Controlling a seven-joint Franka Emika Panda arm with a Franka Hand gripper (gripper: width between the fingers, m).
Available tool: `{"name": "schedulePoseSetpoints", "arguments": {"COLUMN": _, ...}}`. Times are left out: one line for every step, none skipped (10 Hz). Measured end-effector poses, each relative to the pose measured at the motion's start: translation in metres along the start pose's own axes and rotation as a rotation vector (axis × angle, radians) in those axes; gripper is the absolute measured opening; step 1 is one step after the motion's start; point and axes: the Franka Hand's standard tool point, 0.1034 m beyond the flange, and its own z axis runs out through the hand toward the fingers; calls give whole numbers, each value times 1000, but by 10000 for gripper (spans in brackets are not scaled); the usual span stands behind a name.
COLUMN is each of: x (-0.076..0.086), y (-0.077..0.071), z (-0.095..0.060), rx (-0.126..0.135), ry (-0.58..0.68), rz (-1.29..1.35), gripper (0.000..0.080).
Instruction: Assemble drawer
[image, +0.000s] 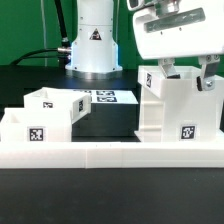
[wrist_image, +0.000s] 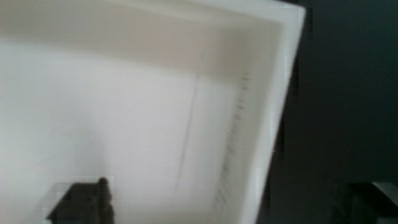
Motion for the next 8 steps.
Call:
{"name": "schedulePoseSetpoints", "arguments": {"x": 2, "y": -1, "z": -17, "rx": 23, "ry": 2, "rz": -76, "gripper": 646}}
{"name": "schedulePoseSetpoints", "arguments": {"x": 5, "y": 4, "z": -36, "rx": 47, "ry": 3, "rz": -146, "gripper": 646}}
{"name": "schedulePoseSetpoints", "arguments": {"x": 7, "y": 11, "z": -50, "rx": 62, "ry": 4, "rz": -178, "gripper": 646}}
{"name": "schedulePoseSetpoints", "arguments": {"x": 7, "y": 15, "z": -53, "rx": 64, "ry": 5, "rz": -182, "gripper": 649}}
{"name": "schedulePoseSetpoints", "arguments": {"x": 6, "y": 15, "z": -49, "rx": 60, "ry": 2, "rz": -194, "gripper": 649}}
{"name": "schedulePoseSetpoints", "arguments": {"x": 6, "y": 15, "z": -49, "rx": 59, "ry": 2, "rz": -194, "gripper": 649}}
{"name": "schedulePoseSetpoints", "arguments": {"x": 8, "y": 20, "z": -47, "rx": 40, "ry": -1, "rz": -285, "gripper": 649}}
{"name": "schedulePoseSetpoints", "arguments": {"x": 16, "y": 35, "z": -45, "rx": -9, "ry": -17, "rz": -530, "gripper": 649}}
